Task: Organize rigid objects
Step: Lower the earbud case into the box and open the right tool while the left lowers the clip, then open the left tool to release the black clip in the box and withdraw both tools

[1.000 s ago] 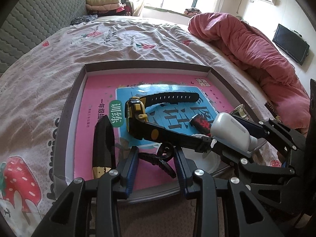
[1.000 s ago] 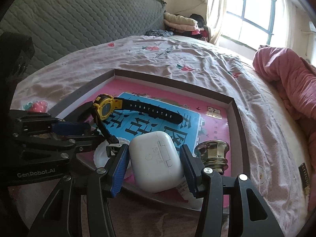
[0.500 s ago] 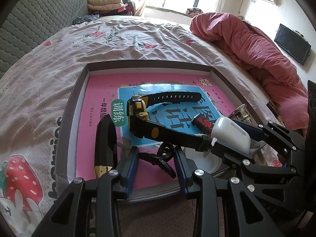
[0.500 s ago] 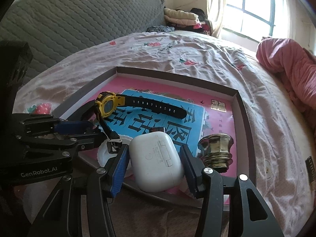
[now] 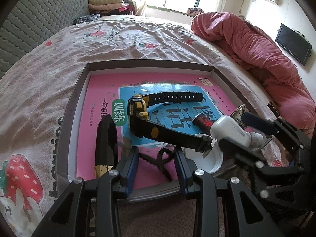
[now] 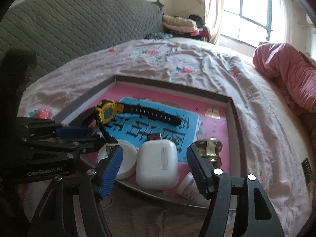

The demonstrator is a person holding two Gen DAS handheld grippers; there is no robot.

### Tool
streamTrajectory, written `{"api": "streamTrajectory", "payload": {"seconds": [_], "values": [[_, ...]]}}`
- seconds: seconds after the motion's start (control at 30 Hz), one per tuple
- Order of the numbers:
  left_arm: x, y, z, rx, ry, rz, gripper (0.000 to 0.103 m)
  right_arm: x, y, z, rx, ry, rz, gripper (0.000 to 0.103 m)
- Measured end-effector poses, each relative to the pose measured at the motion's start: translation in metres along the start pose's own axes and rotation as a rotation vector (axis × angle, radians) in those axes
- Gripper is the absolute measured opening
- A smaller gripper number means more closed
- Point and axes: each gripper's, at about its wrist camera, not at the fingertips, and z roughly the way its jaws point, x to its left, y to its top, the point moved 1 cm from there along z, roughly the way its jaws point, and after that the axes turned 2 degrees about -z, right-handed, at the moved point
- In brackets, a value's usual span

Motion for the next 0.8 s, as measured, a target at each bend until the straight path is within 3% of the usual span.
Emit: {"api": "streamTrajectory", "payload": {"seconds": [0.7,0.8], "values": [[-0.007,-0.006,-0.014,-0.041,0.022,-0.003,0.037,-0.021,-0.001,-0.012,-0.038,-0.04,0.096,0.074],[-0.008,-0.007,-0.024,-0.085,0.041,-0.01,0.038,-0.021,0.0,-0.019,-0.061,-0.042,0.095,0.074]]}}
